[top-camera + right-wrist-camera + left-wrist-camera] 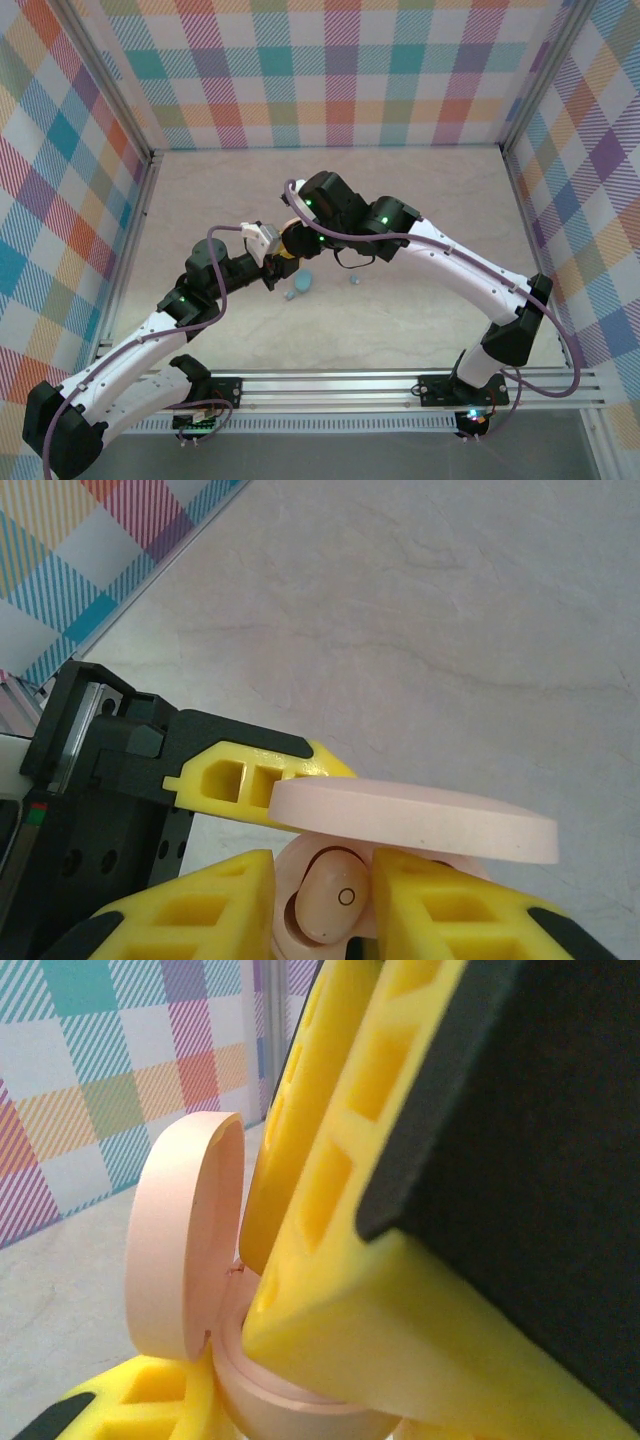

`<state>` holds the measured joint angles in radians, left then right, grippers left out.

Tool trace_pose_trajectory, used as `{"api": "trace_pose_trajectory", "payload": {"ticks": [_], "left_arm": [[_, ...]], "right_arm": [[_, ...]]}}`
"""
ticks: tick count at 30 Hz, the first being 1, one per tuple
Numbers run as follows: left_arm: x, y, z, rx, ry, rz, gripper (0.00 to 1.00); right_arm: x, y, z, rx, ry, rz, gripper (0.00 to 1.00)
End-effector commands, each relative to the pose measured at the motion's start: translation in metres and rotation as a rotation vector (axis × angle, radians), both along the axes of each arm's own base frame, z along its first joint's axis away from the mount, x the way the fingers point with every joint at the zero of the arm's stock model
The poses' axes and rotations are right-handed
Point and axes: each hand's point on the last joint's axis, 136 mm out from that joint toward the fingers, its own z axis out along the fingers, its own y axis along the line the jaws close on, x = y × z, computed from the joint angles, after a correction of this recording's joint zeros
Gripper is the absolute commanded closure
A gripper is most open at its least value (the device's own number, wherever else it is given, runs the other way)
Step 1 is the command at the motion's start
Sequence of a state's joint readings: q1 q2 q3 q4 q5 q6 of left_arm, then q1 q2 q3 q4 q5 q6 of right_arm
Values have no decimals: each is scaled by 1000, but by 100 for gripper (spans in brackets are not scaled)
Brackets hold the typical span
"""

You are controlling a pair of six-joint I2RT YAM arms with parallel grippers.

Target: Insert the wireless bluetooth earbuds into the charging case

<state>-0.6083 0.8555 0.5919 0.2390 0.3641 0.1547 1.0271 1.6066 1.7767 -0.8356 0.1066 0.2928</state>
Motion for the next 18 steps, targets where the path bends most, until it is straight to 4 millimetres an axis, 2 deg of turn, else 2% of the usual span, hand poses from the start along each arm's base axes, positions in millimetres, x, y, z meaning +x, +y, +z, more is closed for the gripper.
{"api": "trace_pose_trajectory", "payload": {"ticks": [1,6,10,14,18], "left_arm": [[-4,-1,18,-23,-63,-11,79],[-5,-1,15,-17,-59,-13,79],[-11,-1,15,-22,-59,-36,79],[-20,-8,16,-19,-49,-104,79],[-28,-13,18,-17,-37,-162,81]], "right_arm": [[-10,-3,31,84,-6,8,68],[-9,-14,59,153,-40,1,67],[9,-41,82,207,-95,-44,65],[30,-56,83,231,-66,-44,64],[41,-46,73,257,17,8,64]]}}
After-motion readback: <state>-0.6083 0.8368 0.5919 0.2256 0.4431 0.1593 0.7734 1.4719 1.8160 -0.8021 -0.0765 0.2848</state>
